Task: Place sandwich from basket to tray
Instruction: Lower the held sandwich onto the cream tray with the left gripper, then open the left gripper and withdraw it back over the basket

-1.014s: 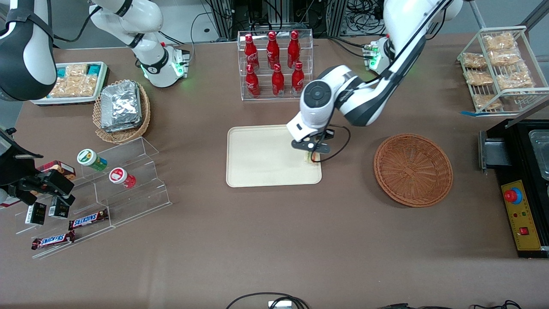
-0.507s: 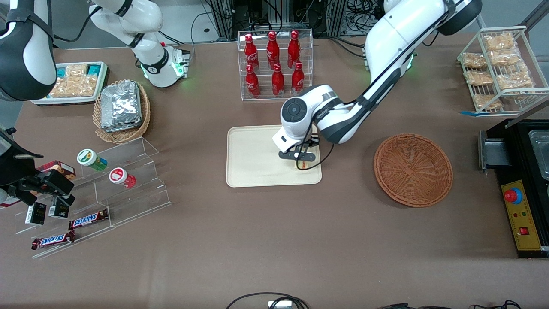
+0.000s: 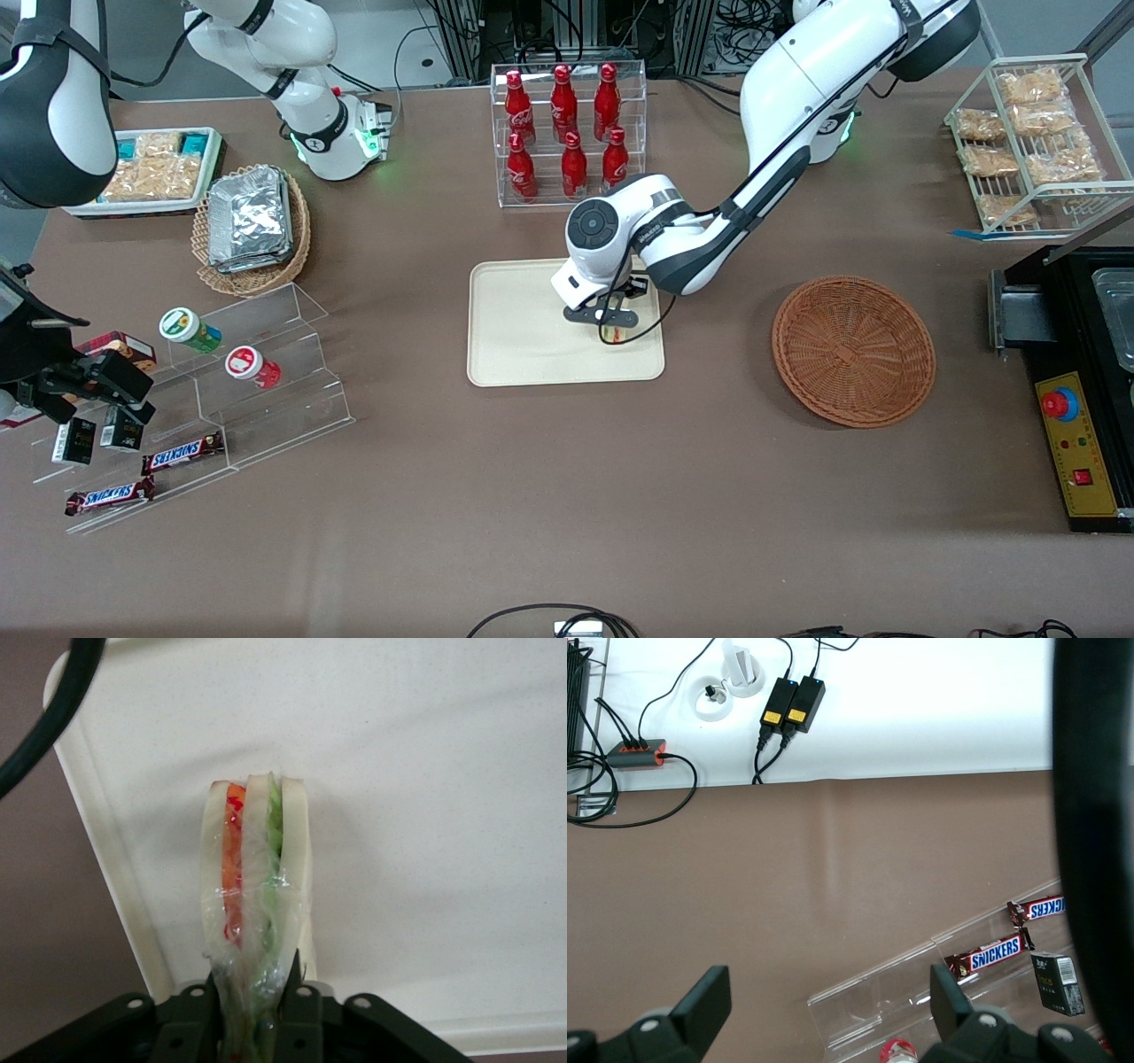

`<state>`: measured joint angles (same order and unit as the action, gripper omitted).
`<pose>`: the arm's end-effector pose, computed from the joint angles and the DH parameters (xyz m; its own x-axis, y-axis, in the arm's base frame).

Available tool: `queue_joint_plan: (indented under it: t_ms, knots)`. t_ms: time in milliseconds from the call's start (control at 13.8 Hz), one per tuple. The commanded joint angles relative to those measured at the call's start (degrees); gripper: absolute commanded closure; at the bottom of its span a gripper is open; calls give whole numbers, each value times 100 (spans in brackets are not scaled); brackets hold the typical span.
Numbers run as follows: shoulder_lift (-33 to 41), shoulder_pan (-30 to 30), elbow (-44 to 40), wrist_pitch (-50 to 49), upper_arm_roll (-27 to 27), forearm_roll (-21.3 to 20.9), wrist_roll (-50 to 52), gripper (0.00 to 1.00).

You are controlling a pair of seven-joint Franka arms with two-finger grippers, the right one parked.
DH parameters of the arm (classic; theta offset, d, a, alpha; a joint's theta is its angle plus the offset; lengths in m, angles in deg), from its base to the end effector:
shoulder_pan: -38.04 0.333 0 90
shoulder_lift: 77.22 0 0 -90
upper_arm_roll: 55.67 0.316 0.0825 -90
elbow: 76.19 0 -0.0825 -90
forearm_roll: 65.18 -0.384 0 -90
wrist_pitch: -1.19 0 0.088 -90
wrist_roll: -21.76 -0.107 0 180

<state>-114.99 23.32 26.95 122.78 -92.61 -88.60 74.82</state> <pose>0.4254 -0.4657 0.2249 0.9757 -0.1491 -0.1605 -0.1645 -0.9825 -0.0870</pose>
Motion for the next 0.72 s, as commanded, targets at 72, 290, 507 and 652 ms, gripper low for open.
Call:
queue_joint_plan:
  t_ms: [72,290,507,652]
  knots:
    - [15,-75,-145,-109,47,-92,213,15]
    - [85,-40,-293,-240,47,-31,283,6]
    - [68,4,-706,-513,90,-4,441,1]
    - [94,179,-830,-540,108,4,503,1]
